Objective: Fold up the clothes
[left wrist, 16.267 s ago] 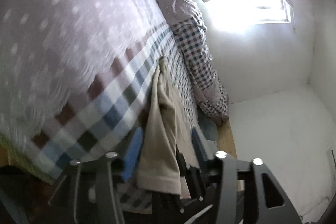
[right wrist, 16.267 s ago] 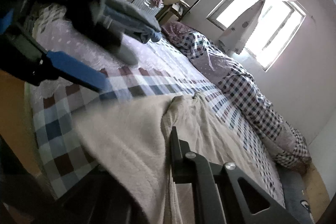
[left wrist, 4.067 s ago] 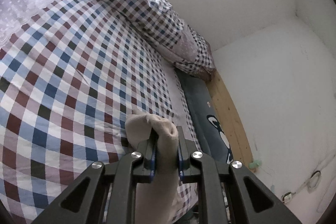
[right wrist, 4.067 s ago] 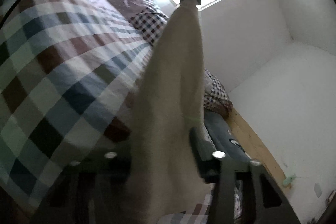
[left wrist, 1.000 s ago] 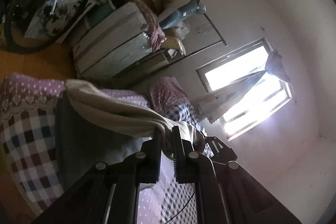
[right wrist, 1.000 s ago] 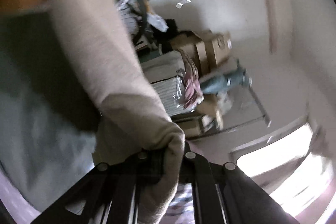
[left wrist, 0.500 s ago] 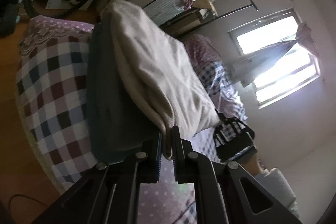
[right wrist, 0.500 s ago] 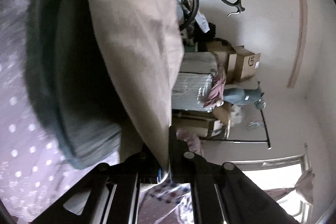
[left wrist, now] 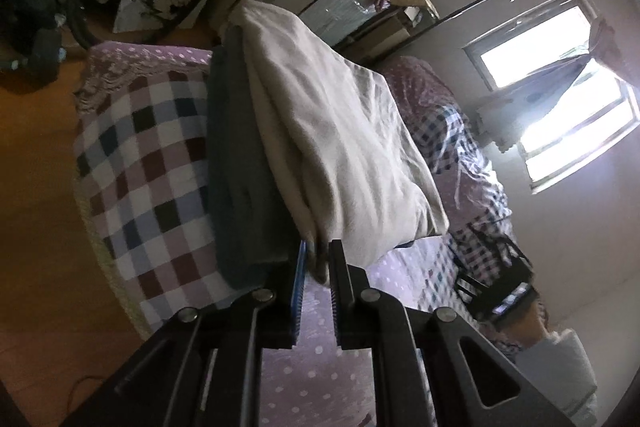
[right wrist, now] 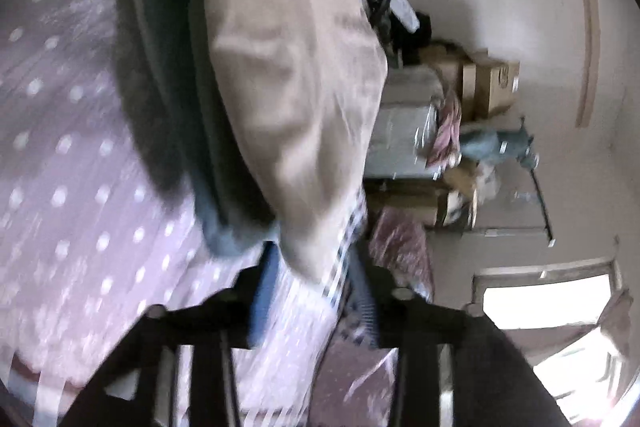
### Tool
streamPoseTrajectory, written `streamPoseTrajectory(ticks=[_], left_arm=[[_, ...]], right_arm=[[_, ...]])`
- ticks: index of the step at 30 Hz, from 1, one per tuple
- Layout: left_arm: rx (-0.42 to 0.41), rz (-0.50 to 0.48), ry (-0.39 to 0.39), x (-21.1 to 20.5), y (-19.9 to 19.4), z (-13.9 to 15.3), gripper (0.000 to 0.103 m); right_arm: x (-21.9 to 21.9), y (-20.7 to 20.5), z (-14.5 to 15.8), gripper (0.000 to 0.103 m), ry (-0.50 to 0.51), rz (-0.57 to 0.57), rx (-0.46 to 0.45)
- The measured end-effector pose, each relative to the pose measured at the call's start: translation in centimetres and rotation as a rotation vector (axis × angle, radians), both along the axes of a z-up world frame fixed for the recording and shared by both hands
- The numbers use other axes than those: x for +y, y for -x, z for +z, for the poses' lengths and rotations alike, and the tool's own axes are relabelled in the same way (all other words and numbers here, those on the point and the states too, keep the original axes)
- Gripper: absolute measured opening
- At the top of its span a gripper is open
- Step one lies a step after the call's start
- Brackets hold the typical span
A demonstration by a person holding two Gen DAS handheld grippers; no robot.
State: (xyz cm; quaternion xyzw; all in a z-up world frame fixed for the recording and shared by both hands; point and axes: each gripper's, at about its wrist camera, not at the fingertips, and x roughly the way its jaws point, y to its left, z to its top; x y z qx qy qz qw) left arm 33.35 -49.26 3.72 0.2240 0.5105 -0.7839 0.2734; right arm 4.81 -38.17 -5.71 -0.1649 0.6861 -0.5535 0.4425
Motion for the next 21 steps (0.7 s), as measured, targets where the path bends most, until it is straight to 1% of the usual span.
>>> streamPoseTrajectory(ticks=[1,3,5,7,8,9,10,12,13,14,16,18,21], left_arm=[[-0.007,0.003,0.008,0.1,-0.5,0.2,0.011],[-0.013,0.015,0.028,0.7,-1.2,0.9,0.022],[0.001,0.029,0.056,1.5,-1.8,1.8,0.052],[0.03,0.027,0.102,2.9,-2.1,3.4,0.066],[0.043,0.022,0.129,3.6,-2.2,4.3,0.071],[0.057,0.015,0.156,4.3,-2.3,5.3,0.073],[0.068,0.001,0.189,5.1,-2.2,6.5,0.073],[0.092,-0.035,0.253,6.9,-1.9,8.9,0.076],[0.108,-0.054,0.288,7.9,-1.7,10.2,0.086],[0.125,-0.067,0.325,9.0,-1.6,11.6,0.089],[0.154,-0.097,0.395,11.5,-1.2,14.4,0.089],[0.179,-0.143,0.451,14.2,-0.5,17.1,0.089],[0.219,-0.229,0.499,18.5,0.9,20.5,0.089]], right_arm=[[0.7,0.4,0.5,0.044,0.001,-0.025,-0.012],[2.2,0.7,2.2,0.046,0.028,-0.07,-0.048],[3.9,0.9,4.4,0.047,0.076,-0.119,-0.094],[6.0,0.5,7.1,0.053,0.143,-0.155,-0.161],[7.0,0.2,8.6,0.066,0.18,-0.175,-0.202],[8.3,-0.3,10.2,0.076,0.221,-0.19,-0.252],[9.8,-1.0,12.1,0.079,0.274,-0.201,-0.31],[12.4,-2.0,15.2,0.083,0.371,-0.227,-0.392],[14.1,-2.7,16.7,0.085,0.423,-0.236,-0.432],[16.0,-3.5,18.3,0.087,0.477,-0.243,-0.472],[19.5,-4.8,21.0,0.091,0.56,-0.261,-0.534],[23.0,-6.0,23.1,0.097,0.631,-0.267,-0.59],[29.1,-7.6,26.4,0.102,0.759,-0.278,-0.689]])
